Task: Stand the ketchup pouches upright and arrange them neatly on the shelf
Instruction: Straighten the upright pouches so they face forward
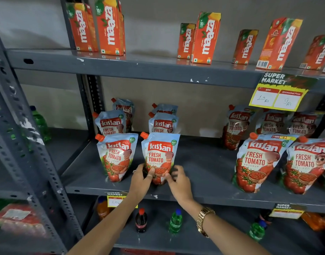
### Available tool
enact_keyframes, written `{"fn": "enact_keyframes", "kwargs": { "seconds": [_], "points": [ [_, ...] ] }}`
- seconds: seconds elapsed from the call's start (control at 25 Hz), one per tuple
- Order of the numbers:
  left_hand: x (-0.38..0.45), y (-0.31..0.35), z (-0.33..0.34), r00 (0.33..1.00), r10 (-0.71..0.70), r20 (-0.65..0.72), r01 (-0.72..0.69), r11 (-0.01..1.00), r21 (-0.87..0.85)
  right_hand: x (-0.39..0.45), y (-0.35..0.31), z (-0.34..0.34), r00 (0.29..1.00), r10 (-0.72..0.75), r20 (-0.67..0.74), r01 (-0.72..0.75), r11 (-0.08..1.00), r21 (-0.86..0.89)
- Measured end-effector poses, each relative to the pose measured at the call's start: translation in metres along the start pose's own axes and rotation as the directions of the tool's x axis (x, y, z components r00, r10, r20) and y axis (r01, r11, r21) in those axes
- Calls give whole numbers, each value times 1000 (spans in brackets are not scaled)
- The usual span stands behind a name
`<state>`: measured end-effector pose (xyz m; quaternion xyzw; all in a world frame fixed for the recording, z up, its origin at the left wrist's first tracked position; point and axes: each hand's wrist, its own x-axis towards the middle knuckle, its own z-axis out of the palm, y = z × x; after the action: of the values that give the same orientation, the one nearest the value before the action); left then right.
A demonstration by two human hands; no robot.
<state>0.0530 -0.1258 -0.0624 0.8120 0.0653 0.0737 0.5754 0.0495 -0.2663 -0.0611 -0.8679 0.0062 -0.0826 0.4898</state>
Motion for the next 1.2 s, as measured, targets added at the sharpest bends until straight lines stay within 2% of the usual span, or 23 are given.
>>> {"fn": "enact_keyframes", "kwargs": {
  "seconds": [0.08, 0.16, 0.24, 0.36, 0.64, 0.76, 0.92, 1.2],
  "points": [
    [-4, -1, -4, 999, -7, -42, 8, 1000, 18, -9, 0, 1, 990, -65, -127, 64, 998, -11],
    [-9, -4, -13, 992, 1, -130, 3, 999, 34, -19, 1, 5, 976, -164, -146, 160, 986, -43],
    [-14, -6, -25, 974, 14, -227, -4, 999, 45, -27, 0, 12, 965, -244, -100, 241, 969, -48],
    [-17, -8, -43, 942, -18, -334, 35, 998, 46, -32, -8, 27, 963, -271, 3, 271, 963, -12],
    [-14, -13, -74, 889, -67, -453, 67, 998, -15, -21, -36, 66, 952, -173, 253, 175, 984, 13],
    [-11, -17, -86, 887, -112, -448, 100, 994, -50, -12, -49, 78, 937, -88, 338, 90, 996, 11],
    [-1, -28, -97, 944, -131, -303, 109, 990, -86, 3, -65, 86, 919, 1, 394, -12, 1000, 26],
    [13, -41, -118, 969, -110, -220, 112, 994, -1, 18, -74, 106, 903, 3, 430, 18, 999, -45]
  ]
}}
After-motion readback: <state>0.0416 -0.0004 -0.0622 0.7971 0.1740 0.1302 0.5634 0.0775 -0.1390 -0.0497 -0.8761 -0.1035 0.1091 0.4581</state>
